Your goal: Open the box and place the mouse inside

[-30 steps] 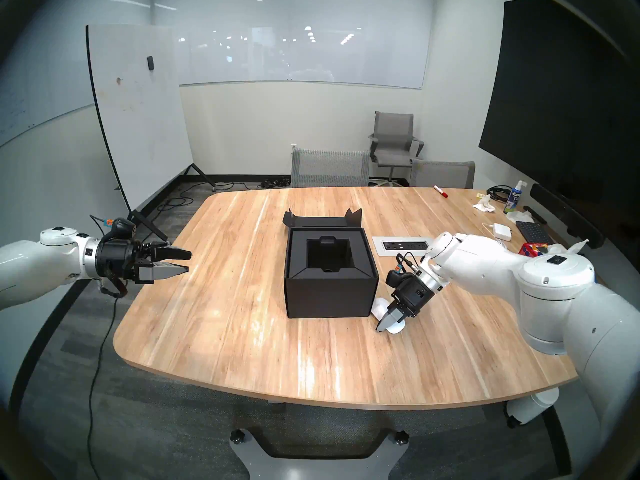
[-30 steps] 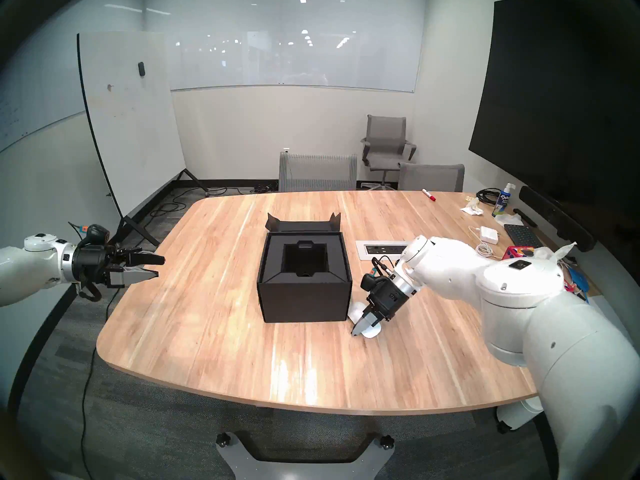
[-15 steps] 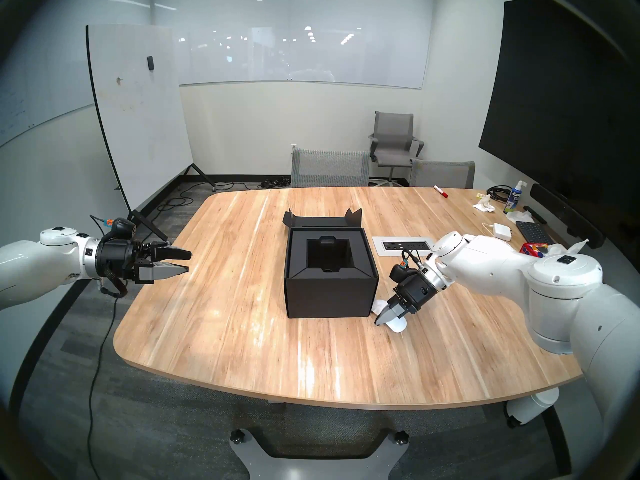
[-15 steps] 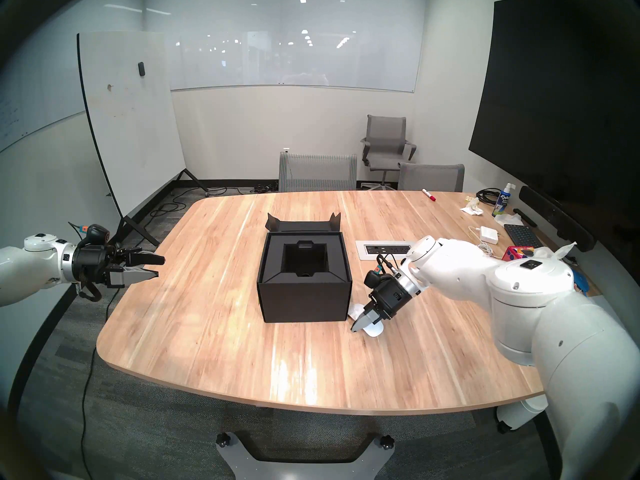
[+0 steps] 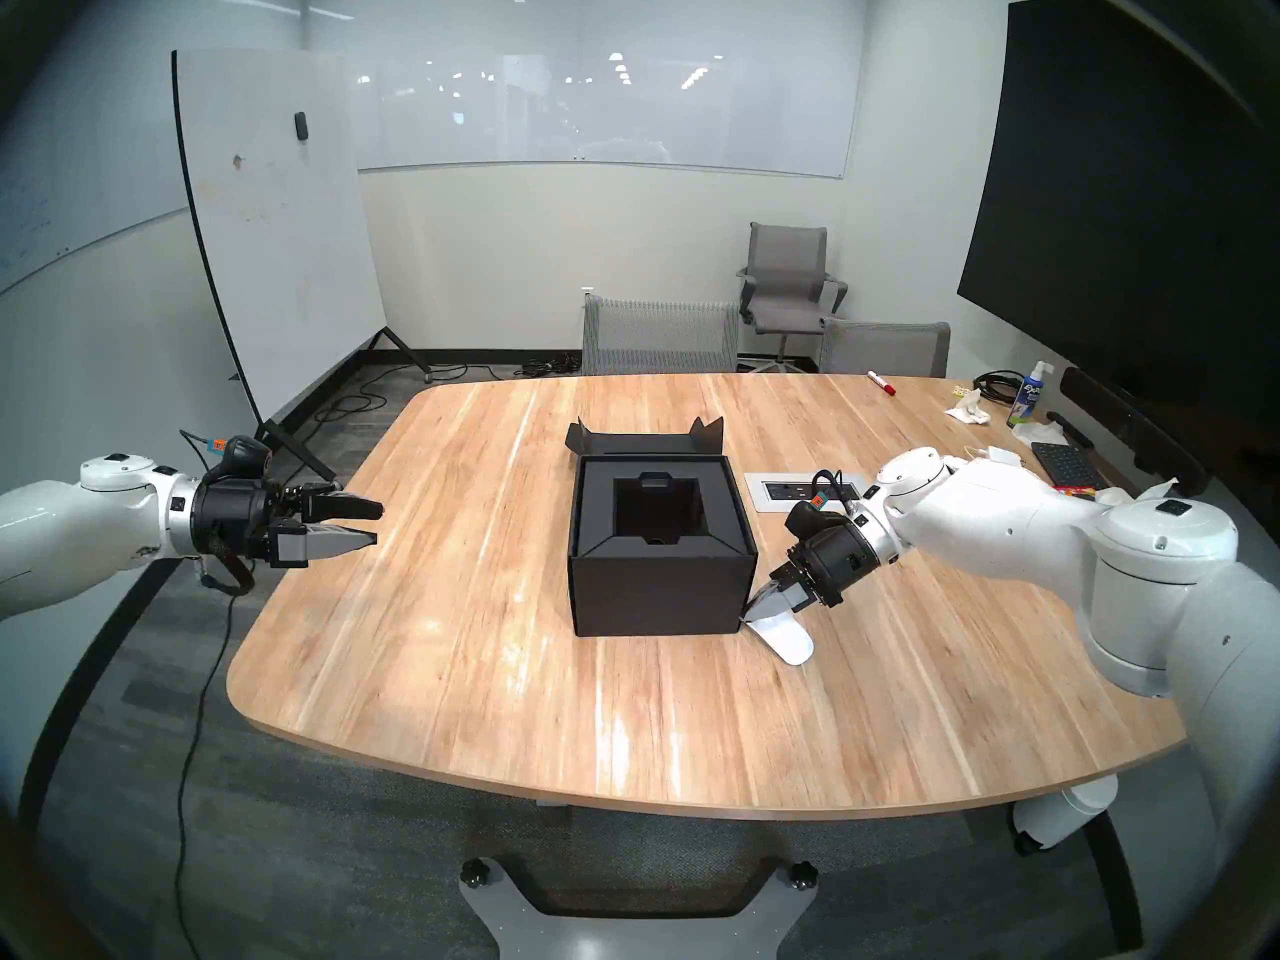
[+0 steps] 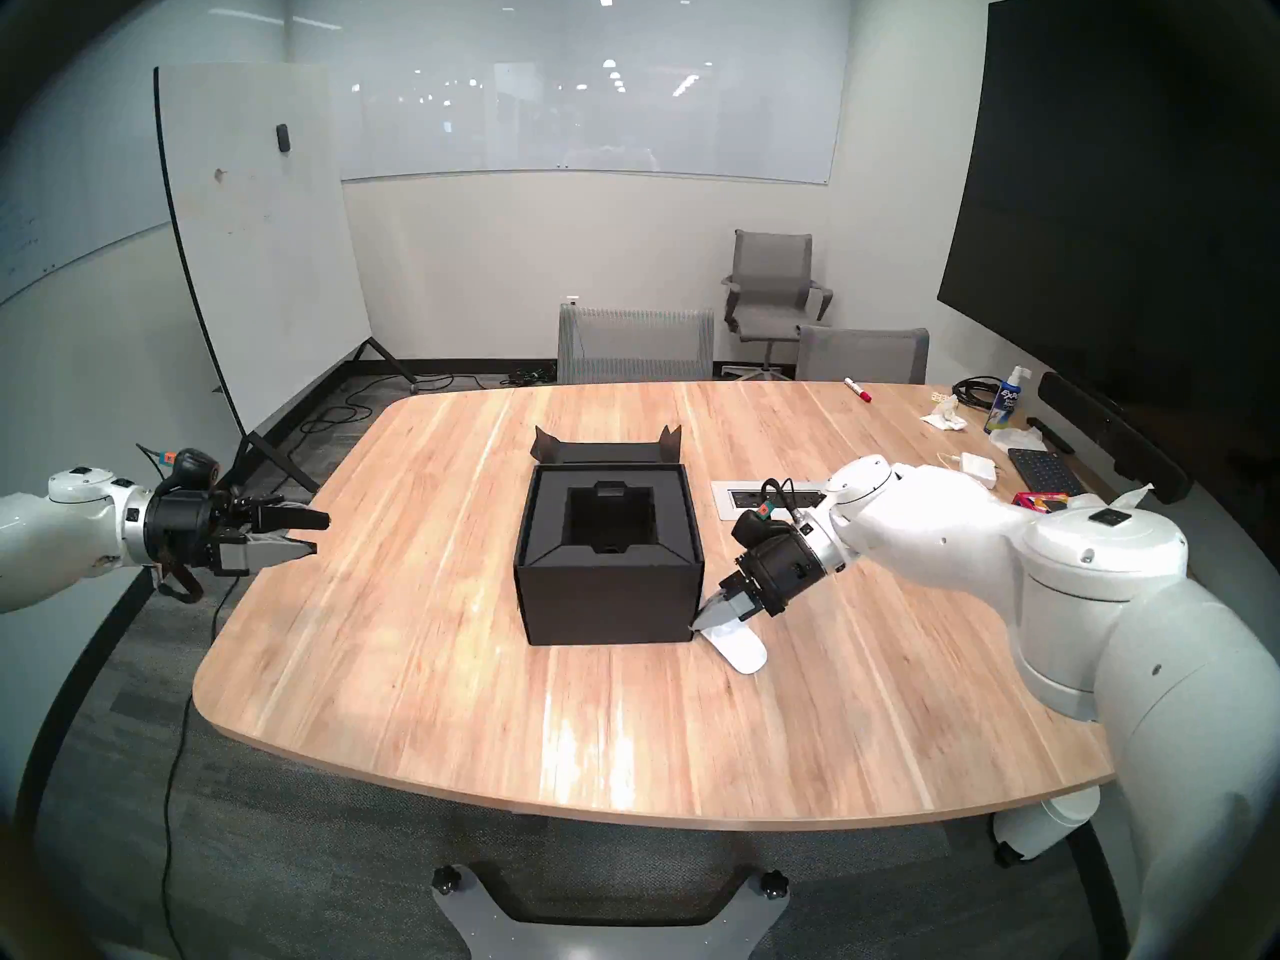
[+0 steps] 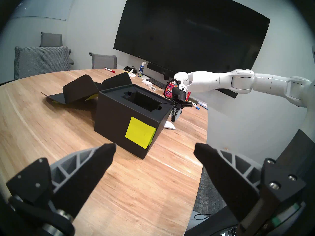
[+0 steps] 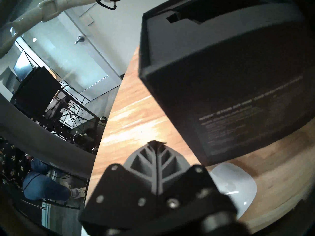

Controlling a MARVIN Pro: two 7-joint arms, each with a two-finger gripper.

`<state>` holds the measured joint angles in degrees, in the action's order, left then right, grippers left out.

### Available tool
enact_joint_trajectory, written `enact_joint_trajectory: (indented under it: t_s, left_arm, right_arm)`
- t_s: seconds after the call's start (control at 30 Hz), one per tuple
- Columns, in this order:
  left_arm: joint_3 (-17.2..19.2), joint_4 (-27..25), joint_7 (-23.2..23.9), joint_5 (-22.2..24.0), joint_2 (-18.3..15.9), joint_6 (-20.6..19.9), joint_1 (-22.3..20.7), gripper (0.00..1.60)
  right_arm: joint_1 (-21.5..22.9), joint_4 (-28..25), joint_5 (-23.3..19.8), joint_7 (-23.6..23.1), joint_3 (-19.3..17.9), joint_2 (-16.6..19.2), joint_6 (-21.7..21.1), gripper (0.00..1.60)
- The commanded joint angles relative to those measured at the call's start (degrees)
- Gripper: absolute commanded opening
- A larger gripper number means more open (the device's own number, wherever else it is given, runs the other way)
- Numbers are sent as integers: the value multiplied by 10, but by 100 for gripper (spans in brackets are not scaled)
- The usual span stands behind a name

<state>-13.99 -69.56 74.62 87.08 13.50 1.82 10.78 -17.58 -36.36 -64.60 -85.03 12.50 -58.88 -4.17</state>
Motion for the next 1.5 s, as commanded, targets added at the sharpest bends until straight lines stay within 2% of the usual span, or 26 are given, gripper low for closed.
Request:
enact_joint_trajectory:
  t_s: [0.0, 0.07, 0.1, 0.13, 0.3, 0.47, 0.5, 0.67, 0.83, 1.0, 1.47]
  left_arm:
    - [6, -1, 0, 4, 1, 0, -7, 160]
    - [6, -1, 0, 4, 1, 0, -7, 160]
    - [6, -1, 0, 4, 1, 0, -7, 160]
    - [6, -1, 0, 4, 1, 0, -7, 160]
    - [6, -1, 0, 4, 1, 0, -7, 160]
    - [6, -1, 0, 4, 2, 0, -7, 160]
    - [6, -1, 0, 4, 1, 0, -7, 160]
    - [6, -1, 0, 4, 1, 0, -7, 160]
    - [6, -1, 0, 5, 1, -1, -7, 160]
    - [6, -1, 0, 5, 1, -1, -7, 160]
    - [6, -1, 0, 5, 1, -1, -7, 160]
  right_arm:
    - [37, -70, 6, 0, 8, 52, -51, 0]
    - [42, -91, 10, 0, 15, 63, -74, 0]
    - [41, -81, 8, 0, 19, 59, -72, 0]
    - [44, -109, 8, 3, 16, 75, -86, 0]
    - [54, -148, 12, 18, 19, 101, -109, 0]
    - [66, -201, 33, 75, 30, 140, -140, 0]
    - [66, -194, 34, 79, 35, 136, -140, 0]
    - [68, -243, 44, 136, 28, 167, -156, 0]
    - [68, -275, 45, 171, 20, 185, -163, 0]
    - [69, -294, 48, 183, 16, 202, -165, 0]
    - [105, -336, 70, 195, 16, 225, -213, 0]
